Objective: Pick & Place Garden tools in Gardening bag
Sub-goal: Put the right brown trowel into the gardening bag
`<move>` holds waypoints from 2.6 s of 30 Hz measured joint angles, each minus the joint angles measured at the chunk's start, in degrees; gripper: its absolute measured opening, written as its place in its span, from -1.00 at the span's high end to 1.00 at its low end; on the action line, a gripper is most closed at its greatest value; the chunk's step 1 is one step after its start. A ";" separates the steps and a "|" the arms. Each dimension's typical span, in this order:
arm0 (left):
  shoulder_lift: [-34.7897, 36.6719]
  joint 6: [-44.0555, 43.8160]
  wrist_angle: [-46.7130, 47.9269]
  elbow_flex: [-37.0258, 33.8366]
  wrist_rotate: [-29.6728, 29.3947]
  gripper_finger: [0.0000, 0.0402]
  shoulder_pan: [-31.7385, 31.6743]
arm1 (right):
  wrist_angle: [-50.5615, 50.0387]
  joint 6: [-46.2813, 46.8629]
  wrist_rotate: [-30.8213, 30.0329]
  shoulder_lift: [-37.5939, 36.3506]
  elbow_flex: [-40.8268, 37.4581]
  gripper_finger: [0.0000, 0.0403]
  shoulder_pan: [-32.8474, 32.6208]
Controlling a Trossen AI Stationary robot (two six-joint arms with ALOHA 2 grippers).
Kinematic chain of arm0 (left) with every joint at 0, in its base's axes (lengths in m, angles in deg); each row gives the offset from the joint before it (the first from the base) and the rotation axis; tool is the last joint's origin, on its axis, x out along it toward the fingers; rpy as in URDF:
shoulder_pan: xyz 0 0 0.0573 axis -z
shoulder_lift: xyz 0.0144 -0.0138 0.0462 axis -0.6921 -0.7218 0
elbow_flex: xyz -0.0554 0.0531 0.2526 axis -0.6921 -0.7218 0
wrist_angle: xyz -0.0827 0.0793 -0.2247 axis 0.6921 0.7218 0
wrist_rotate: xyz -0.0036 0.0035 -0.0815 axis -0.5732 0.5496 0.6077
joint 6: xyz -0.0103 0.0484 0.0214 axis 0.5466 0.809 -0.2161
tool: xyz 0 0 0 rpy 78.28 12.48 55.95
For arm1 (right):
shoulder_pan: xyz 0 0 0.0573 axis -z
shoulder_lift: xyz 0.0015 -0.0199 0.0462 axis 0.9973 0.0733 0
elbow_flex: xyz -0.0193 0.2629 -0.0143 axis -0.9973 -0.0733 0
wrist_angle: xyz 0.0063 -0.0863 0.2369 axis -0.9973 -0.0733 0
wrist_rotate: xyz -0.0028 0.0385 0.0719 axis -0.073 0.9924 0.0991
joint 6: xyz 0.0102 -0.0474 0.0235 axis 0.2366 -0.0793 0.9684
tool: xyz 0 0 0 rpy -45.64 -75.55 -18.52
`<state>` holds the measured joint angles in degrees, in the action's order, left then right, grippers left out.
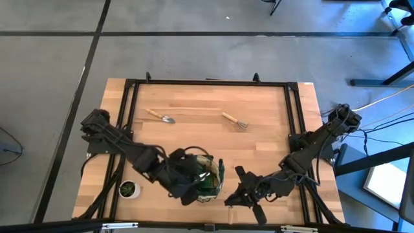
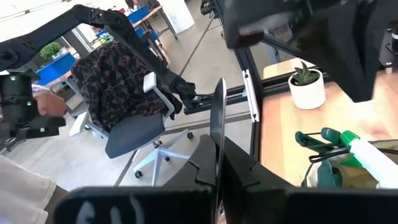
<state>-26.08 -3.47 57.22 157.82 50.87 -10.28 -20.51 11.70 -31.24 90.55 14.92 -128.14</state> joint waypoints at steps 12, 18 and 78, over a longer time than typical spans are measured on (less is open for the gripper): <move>-6.89 10.90 -6.57 -0.21 14.33 0.99 -1.28 | -0.07 0.11 0.00 0.00 0.00 1.00 -1.22; -11.98 12.39 -5.92 0.18 12.90 1.00 0.09 | -0.09 0.36 0.00 0.00 0.00 1.00 -1.95; -18.82 19.30 -12.15 3.64 11.68 0.17 -2.60 | -1.02 3.09 -0.19 -0.02 0.00 1.00 -5.77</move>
<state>-44.90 15.83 45.07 161.46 62.54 -12.88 -21.52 14.79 -31.42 90.52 14.92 -133.91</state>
